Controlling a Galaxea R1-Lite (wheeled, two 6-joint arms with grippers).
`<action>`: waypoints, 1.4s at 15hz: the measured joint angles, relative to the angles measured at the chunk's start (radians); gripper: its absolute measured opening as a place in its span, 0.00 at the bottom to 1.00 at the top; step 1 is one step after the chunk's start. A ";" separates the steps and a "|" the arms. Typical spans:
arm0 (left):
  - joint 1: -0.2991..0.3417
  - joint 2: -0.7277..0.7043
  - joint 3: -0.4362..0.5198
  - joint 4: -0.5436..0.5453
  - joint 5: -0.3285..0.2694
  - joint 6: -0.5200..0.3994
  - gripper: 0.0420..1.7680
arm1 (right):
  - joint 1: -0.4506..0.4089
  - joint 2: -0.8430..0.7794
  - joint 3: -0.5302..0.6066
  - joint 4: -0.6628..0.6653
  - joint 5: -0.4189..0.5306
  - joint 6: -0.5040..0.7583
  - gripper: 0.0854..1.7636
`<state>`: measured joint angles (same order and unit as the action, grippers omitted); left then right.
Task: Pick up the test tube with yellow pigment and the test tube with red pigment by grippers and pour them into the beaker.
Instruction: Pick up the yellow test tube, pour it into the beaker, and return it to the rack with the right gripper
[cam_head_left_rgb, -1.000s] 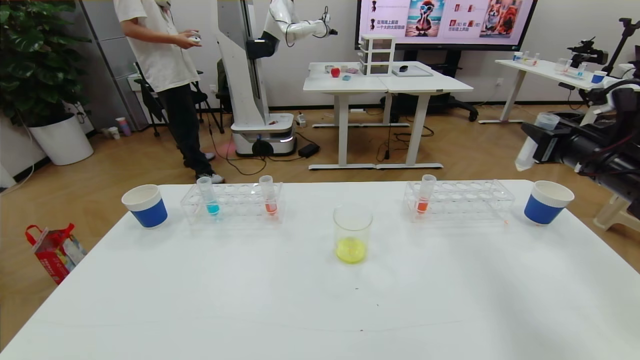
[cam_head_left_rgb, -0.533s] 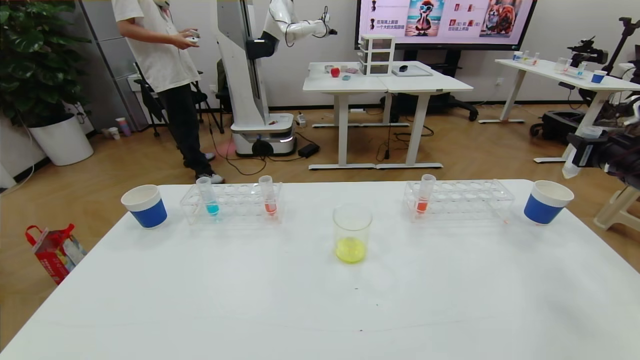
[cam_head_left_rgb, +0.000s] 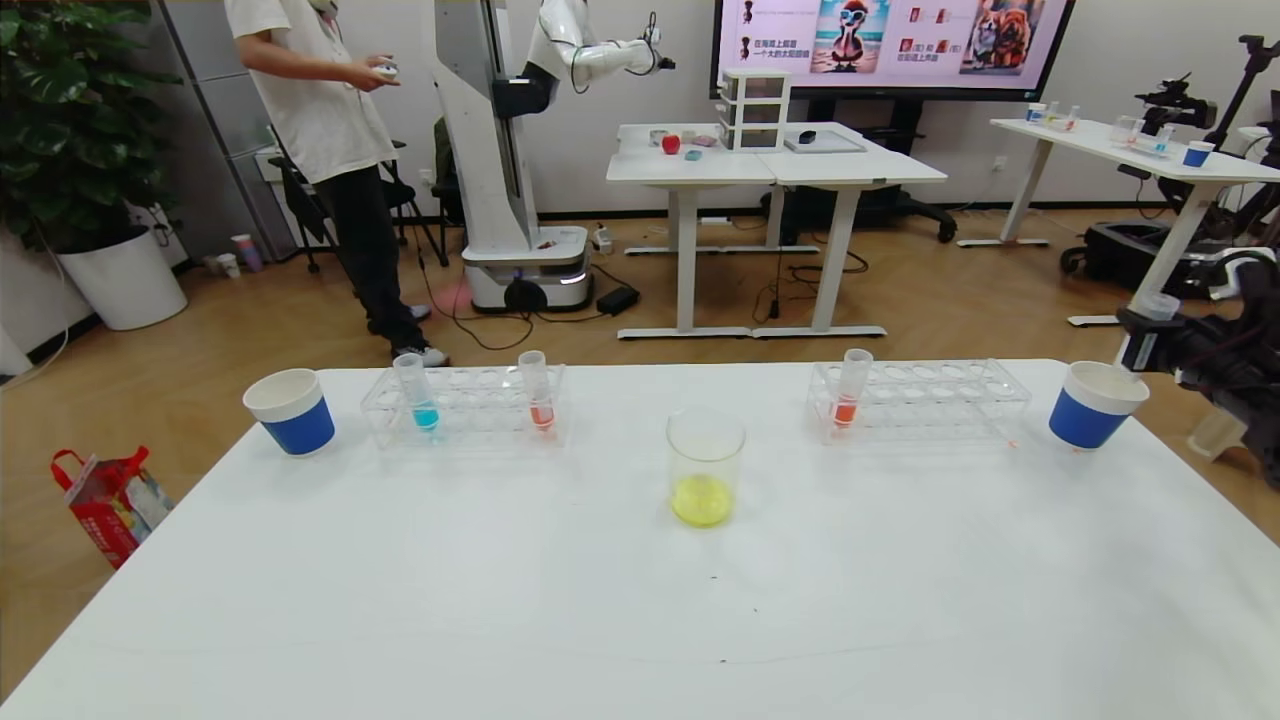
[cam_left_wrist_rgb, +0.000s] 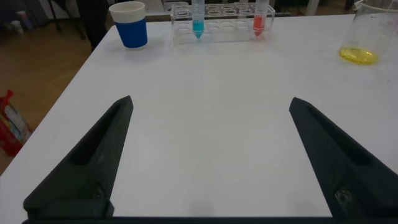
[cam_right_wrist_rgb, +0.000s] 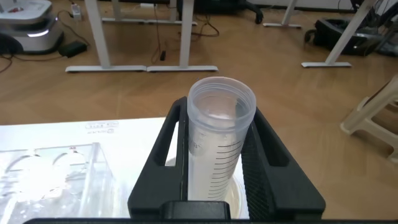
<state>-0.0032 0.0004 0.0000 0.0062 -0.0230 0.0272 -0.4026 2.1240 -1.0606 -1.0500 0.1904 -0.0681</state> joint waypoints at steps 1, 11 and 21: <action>0.000 0.000 0.000 0.000 0.000 0.000 0.99 | -0.005 0.022 0.000 -0.011 -0.001 -0.001 0.25; 0.000 0.000 0.000 -0.001 0.000 0.000 0.99 | -0.008 0.102 0.016 -0.089 0.009 -0.001 0.26; 0.000 0.000 0.000 0.000 0.000 0.000 0.99 | 0.055 0.044 0.013 -0.079 0.002 0.004 0.98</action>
<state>-0.0032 0.0004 0.0000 0.0062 -0.0230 0.0274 -0.3477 2.1681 -1.0477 -1.1291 0.1923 -0.0645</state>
